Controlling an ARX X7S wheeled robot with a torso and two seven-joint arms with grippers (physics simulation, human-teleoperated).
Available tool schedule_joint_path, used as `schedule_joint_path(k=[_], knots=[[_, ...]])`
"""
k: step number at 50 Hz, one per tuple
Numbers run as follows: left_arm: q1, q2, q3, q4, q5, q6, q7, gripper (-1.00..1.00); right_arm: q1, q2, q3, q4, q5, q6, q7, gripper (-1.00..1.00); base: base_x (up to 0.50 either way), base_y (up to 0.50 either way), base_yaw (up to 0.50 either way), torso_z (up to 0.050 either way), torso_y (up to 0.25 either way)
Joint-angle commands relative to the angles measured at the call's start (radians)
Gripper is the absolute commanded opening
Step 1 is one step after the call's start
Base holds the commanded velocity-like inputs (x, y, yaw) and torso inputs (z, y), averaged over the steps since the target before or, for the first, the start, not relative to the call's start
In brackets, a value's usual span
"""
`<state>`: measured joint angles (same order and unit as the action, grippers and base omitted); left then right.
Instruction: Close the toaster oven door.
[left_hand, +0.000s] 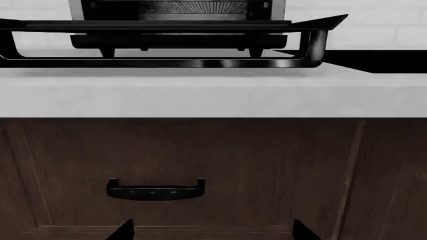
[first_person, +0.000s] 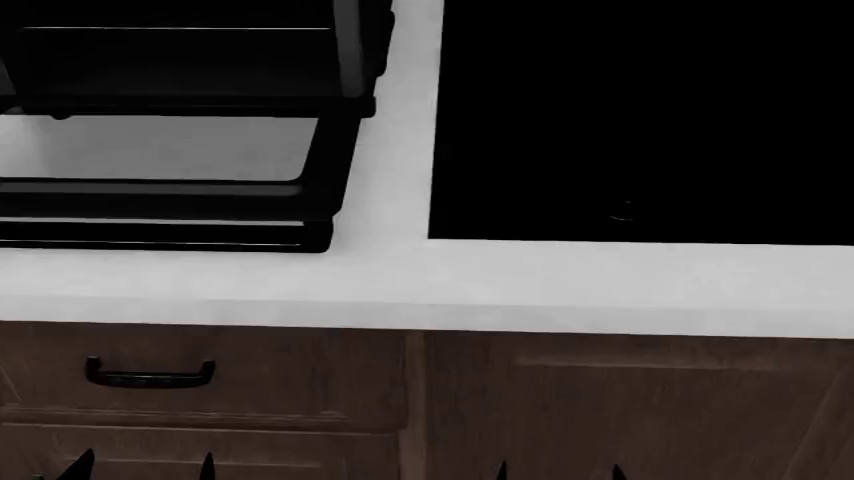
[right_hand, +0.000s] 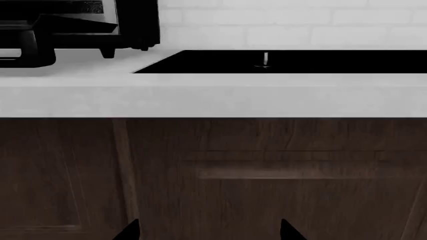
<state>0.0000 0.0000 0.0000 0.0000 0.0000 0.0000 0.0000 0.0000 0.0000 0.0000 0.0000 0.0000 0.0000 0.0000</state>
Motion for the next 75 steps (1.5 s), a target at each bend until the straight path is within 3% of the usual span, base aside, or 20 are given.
schedule_joint_path(k=[1,5,6,30,40,45,51,56,62,68,72,75], knots=[[-0.001,-0.023,0.027,0.003,-0.023,-0.003,-0.027,1.00,0.000,0.012,-0.015,0.000,0.012,0.000,0.015,1.00,0.00,0.00,0.00,0.000,0.000],[0.001,-0.043,0.050,0.006,-0.019,-0.003,-0.035,1.00,0.003,0.028,-0.040,0.008,0.019,-0.010,0.041,1.00,0.00,0.00,0.00,0.000,0.000],[0.013,-0.046,0.043,0.031,-0.085,-0.004,0.007,1.00,0.003,0.031,-0.042,0.004,0.023,-0.009,0.046,1.00,0.00,0.00,0.00,0.028,0.000],[0.013,-0.092,0.078,0.049,-0.118,0.023,-0.019,1.00,0.007,0.069,-0.094,-0.043,0.075,-0.011,0.095,1.00,0.00,0.00,0.00,0.050,0.000],[0.019,-0.105,0.086,0.102,-0.160,-0.032,-0.028,1.00,-0.007,0.087,-0.097,-0.105,0.101,0.002,0.110,1.00,0.00,0.00,0.00,0.050,0.000],[-0.030,-0.163,0.032,0.330,-0.218,-0.356,-0.088,1.00,0.048,0.147,-0.043,-0.370,0.098,0.190,0.156,1.00,0.00,0.00,0.00,0.000,0.000],[-0.126,-0.240,-0.064,0.475,-0.308,-0.565,-0.104,1.00,0.139,0.240,0.056,-0.746,0.133,0.463,0.182,1.00,0.00,0.00,0.00,0.000,0.000],[-0.223,-0.284,-0.112,0.525,-0.368,-0.685,-0.111,1.00,0.334,0.331,0.158,-0.943,0.220,0.775,0.185,1.00,0.00,0.00,0.00,0.000,0.000],[-0.383,-0.341,-0.142,0.558,-0.434,-0.849,-0.115,1.00,0.639,0.436,0.261,-1.033,0.333,1.049,0.162,1.00,0.00,0.00,0.00,0.000,0.000],[-0.484,-0.384,-0.141,0.568,-0.474,-0.974,-0.118,1.00,0.831,0.514,0.330,-1.046,0.471,1.198,0.196,1.00,0.00,0.00,0.00,0.000,0.000],[-0.503,-0.391,-0.136,0.575,-0.483,-0.996,-0.118,1.00,0.858,0.613,0.347,-1.046,0.681,1.196,0.355,1.00,0.00,0.00,0.00,0.000,0.000],[-0.500,-0.394,-0.132,0.576,-0.483,-0.996,-0.117,1.00,0.832,0.635,0.347,-1.042,0.713,1.163,0.390,1.00,0.00,0.00,0.00,0.000,0.000]])
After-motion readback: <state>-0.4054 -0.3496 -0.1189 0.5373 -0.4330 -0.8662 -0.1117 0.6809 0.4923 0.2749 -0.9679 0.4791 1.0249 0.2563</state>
